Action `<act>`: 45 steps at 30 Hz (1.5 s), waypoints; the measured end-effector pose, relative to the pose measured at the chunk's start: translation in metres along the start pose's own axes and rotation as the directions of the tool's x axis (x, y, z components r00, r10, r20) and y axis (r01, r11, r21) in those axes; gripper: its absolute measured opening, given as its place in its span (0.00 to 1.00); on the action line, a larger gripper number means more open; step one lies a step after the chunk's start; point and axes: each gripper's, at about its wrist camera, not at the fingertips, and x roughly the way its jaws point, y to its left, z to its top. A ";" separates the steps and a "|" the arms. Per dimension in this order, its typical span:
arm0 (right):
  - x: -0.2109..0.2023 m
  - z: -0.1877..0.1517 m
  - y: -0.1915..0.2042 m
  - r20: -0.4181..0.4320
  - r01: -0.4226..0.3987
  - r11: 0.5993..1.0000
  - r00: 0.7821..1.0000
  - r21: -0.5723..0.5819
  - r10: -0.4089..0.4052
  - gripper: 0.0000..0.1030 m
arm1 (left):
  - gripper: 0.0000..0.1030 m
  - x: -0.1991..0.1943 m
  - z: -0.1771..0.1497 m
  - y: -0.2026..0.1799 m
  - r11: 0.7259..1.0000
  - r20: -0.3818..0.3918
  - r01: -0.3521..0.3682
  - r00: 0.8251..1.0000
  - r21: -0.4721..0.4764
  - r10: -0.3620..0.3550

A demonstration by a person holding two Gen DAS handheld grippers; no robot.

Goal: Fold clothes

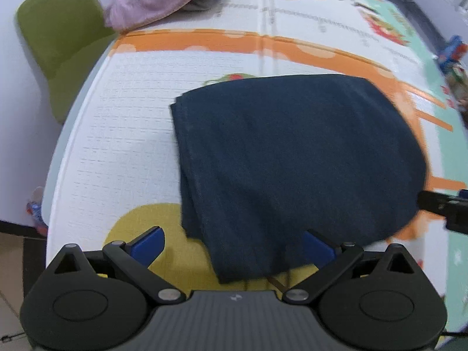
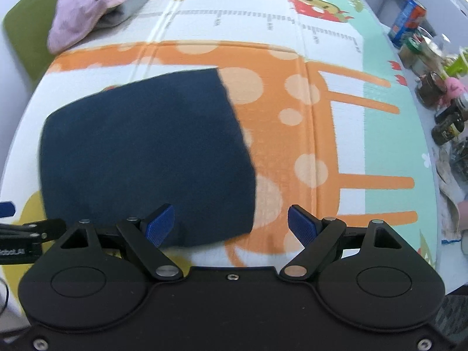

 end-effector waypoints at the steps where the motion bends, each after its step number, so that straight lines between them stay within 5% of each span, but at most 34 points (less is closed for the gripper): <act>1: 0.006 0.003 -0.003 0.004 0.008 1.000 1.000 0.009 -0.008 0.81 | 0.99 0.004 0.003 0.001 1.000 0.001 -0.003 1.000 -0.005 0.003; 12: 0.055 0.023 -0.013 0.036 -0.058 0.996 0.998 0.060 0.056 0.81 | 0.98 0.037 0.025 0.014 0.995 0.009 0.078 0.997 -0.063 -0.077; 18: 0.073 0.028 -0.015 0.040 -0.140 0.983 0.990 0.121 0.136 0.79 | 0.78 0.045 0.029 0.018 0.988 0.015 0.126 0.992 -0.089 -0.126; 20: 0.078 0.027 -0.015 0.039 -0.179 0.972 0.984 0.151 0.175 0.64 | 0.72 0.045 0.028 0.019 0.988 0.022 0.121 0.993 -0.095 -0.119; 25: 0.079 0.030 -0.005 0.041 -0.172 0.972 0.985 0.159 0.168 0.57 | 0.55 0.041 0.029 0.032 0.982 0.031 0.141 0.990 -0.128 -0.139; 35: 0.080 0.049 0.036 0.042 -0.130 0.991 0.991 0.030 0.129 0.56 | 0.50 0.032 0.014 0.050 0.979 0.022 0.119 0.993 -0.168 -0.117; 45: 0.084 0.072 0.121 0.045 -0.155 0.970 0.985 -0.189 0.166 0.56 | 0.50 0.022 -0.020 0.098 0.937 -0.020 0.109 0.992 -0.333 -0.123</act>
